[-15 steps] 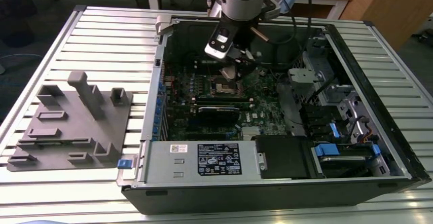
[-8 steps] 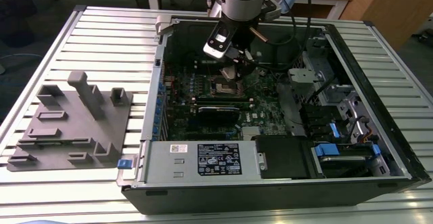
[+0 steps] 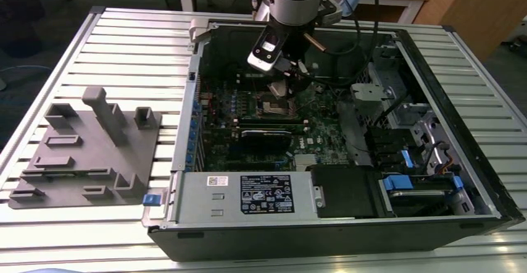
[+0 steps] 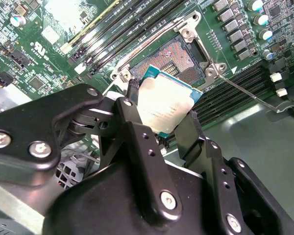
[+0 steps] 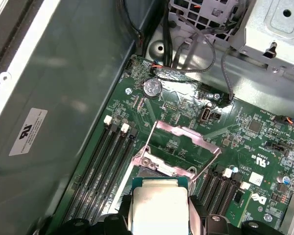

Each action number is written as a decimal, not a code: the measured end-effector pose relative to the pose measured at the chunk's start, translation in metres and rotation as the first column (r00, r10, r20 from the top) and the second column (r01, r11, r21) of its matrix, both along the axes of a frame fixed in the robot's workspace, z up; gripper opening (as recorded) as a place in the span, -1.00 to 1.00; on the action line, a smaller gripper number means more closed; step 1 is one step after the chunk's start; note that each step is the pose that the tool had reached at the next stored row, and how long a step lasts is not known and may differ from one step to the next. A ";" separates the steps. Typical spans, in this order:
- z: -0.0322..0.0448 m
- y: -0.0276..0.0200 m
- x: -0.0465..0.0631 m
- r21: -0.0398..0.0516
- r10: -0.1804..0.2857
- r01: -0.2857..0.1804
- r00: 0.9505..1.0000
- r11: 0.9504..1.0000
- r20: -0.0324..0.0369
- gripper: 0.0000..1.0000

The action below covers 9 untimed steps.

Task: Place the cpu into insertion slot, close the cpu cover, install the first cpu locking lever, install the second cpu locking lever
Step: 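Place the cpu into insertion slot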

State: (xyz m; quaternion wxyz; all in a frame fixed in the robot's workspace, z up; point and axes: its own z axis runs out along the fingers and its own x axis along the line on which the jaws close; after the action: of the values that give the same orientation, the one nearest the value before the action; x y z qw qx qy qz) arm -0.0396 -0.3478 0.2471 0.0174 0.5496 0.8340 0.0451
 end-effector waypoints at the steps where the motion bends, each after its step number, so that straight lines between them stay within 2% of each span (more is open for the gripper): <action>1: 0.0000 0.0000 0.000 0.000 0.000 0.000 1.000 1.000 0.000 0.08; 5: -0.0005 0.0000 0.000 0.000 -0.027 0.027 1.000 1.000 0.000 0.08; 9: -0.0016 0.0000 0.000 0.000 -0.096 0.096 0.995 0.995 0.000 0.08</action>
State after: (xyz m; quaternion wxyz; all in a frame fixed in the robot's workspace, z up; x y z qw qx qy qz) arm -0.0396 -0.3478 0.2455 0.0195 0.5891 0.8066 0.0443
